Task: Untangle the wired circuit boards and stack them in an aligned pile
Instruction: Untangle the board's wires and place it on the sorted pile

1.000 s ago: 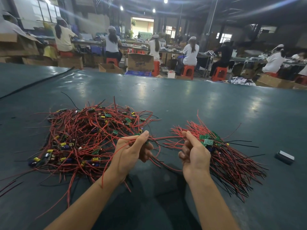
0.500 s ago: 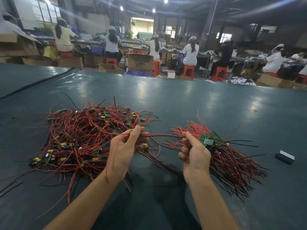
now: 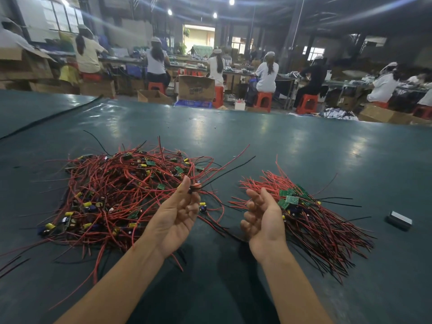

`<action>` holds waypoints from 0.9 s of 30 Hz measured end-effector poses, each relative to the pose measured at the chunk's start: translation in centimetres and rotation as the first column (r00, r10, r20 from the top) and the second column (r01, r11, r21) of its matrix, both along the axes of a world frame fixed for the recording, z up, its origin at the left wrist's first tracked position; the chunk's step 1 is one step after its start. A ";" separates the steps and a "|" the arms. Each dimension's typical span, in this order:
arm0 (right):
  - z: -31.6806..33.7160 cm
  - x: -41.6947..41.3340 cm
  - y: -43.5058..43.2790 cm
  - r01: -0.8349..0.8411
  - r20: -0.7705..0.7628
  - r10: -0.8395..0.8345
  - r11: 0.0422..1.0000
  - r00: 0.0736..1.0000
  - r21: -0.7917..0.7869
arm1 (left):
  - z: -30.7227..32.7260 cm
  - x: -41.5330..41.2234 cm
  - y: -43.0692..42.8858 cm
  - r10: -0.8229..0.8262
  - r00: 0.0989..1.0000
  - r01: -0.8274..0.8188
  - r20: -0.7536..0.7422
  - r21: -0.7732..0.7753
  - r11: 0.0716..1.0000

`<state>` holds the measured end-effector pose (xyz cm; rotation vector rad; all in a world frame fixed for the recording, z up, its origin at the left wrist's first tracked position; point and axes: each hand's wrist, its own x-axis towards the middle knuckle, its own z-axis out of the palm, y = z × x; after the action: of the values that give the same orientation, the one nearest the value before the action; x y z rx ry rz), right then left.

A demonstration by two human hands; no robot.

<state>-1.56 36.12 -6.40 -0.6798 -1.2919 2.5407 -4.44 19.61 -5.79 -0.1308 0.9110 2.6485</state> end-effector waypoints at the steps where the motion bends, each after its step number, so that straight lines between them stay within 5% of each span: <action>1: -0.1 0.0 -0.3 -0.024 0.015 0.024 0.999 1.000 0.034 | -0.1 0.0 0.0 -0.006 1.000 0.005 0.018 0.041 0.999; 5: -0.3 0.0 -1.0 -0.097 0.005 0.097 0.989 0.995 0.111 | 0.0 0.2 0.4 0.013 1.000 -0.014 0.016 0.072 0.997; 10: -0.1 0.0 -1.5 -0.171 -0.048 0.186 0.961 0.981 0.218 | 0.2 0.4 0.4 -0.080 0.974 0.001 -0.210 -0.352 0.936; 16: 0.0 0.7 -2.7 -0.335 -0.045 0.367 0.887 0.929 0.317 | -0.1 0.9 0.8 -0.234 0.923 0.027 -0.306 -0.554 0.832; 22: 0.1 1.1 -3.2 -0.498 -0.010 0.503 0.858 0.864 0.122 | 0.1 1.0 0.8 -0.262 0.906 0.023 -0.334 -0.578 0.816; 27: 0.3 1.3 -3.6 -0.446 -0.152 0.435 0.894 0.887 -0.041 | -0.6 0.9 1.2 -0.227 0.959 0.148 -0.168 -0.387 0.910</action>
<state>-0.24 32.53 -6.05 -0.2253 -1.4442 2.9412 -3.52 20.77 -6.37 0.1462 1.4144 2.3152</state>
